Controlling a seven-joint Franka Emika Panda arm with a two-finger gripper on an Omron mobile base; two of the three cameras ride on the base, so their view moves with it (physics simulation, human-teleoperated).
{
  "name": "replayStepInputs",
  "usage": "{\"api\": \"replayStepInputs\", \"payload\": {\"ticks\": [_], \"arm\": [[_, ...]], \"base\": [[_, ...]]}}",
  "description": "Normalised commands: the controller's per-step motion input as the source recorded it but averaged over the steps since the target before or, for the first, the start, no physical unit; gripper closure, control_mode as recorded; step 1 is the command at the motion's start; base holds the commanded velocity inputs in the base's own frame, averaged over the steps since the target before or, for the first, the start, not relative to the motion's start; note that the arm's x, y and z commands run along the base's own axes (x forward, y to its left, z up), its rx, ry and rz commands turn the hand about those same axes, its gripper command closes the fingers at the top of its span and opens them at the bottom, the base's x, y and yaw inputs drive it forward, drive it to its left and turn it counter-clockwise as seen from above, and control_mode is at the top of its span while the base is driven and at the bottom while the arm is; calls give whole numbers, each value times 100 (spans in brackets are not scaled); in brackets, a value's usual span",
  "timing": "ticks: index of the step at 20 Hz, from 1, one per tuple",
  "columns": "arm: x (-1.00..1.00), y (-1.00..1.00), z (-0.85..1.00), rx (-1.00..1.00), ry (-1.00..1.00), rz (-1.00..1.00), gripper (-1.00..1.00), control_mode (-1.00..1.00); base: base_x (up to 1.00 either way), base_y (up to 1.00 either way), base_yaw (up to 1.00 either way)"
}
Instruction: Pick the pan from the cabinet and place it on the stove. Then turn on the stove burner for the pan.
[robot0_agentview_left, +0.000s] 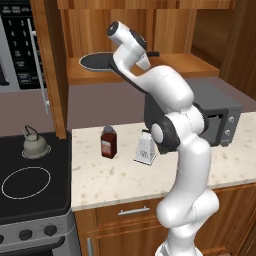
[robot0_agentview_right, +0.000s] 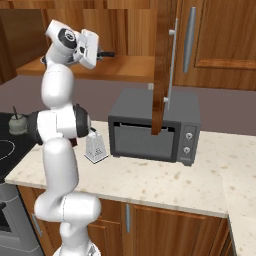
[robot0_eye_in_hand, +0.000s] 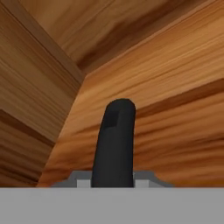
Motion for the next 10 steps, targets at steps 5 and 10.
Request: {"api": "replayStepInputs", "payload": {"ticks": [5,10], "arm": [[-50,0,-4,0,-12,0,100,-100],[-76,0,0,1,-5,0,100,-100]], "base": [[0,0,0],[0,0,0]]}}
